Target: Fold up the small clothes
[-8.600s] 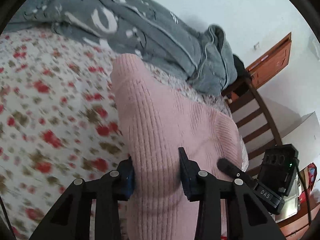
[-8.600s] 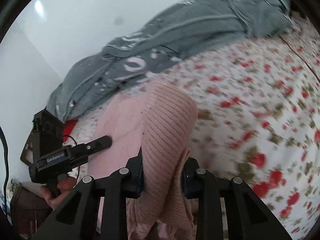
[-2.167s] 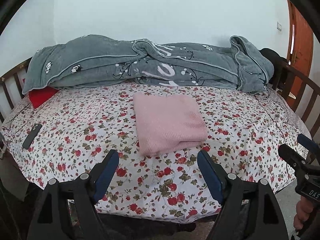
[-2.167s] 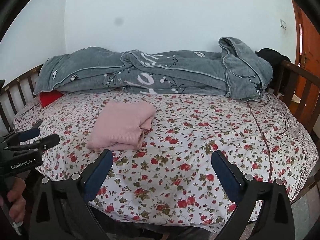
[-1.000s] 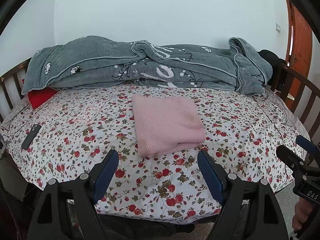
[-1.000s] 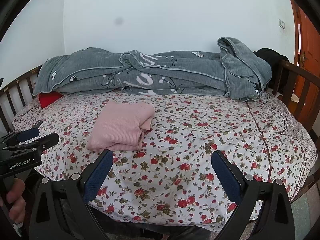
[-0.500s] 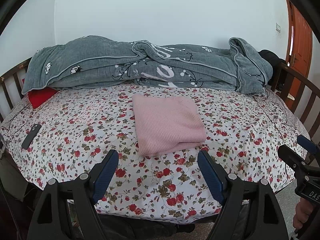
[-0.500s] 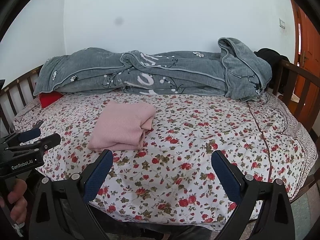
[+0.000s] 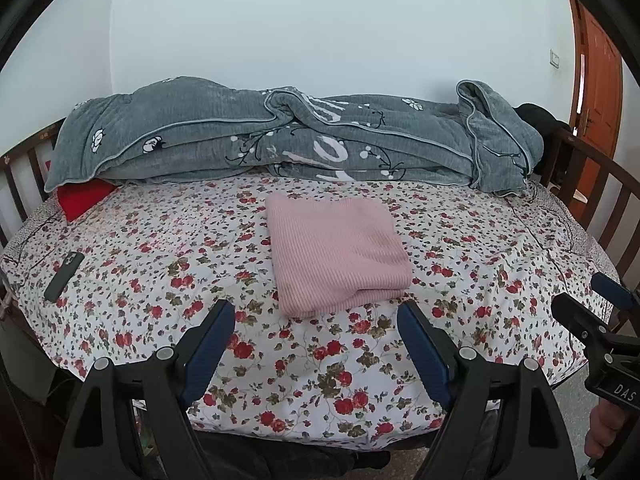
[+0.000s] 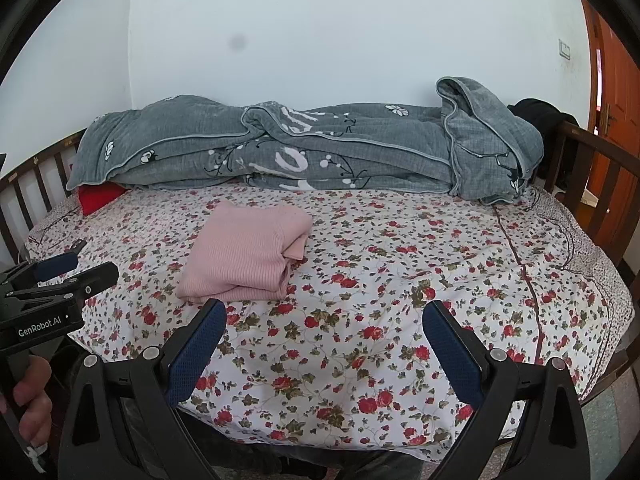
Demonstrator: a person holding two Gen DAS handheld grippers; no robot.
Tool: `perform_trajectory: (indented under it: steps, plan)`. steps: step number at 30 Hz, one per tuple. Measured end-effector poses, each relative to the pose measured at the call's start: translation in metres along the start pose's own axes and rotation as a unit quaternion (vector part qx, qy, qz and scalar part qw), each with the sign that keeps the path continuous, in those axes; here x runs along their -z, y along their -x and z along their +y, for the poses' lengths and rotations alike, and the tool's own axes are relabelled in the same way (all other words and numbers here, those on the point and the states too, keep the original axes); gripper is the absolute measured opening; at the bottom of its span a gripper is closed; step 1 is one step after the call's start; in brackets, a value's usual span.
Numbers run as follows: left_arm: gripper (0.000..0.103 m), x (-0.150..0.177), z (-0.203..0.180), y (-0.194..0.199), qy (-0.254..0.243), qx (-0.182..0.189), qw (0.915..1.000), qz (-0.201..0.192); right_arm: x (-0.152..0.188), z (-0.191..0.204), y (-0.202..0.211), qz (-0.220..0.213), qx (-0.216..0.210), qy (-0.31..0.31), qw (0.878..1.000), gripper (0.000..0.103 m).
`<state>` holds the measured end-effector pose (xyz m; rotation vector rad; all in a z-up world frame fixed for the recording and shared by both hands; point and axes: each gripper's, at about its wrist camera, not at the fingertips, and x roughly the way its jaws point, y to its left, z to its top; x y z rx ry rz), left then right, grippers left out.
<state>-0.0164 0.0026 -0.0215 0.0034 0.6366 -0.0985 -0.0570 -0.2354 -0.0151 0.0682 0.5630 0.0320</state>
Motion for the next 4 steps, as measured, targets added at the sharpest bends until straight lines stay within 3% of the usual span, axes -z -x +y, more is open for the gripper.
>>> perform_trajectory:
  steps: [4]
  plan:
    - [0.083,-0.0005,0.0016,-0.0012,0.002,0.004,1.0000,0.003,0.0000,0.0007,0.0002,0.001,-0.001,0.000,1.000,0.097]
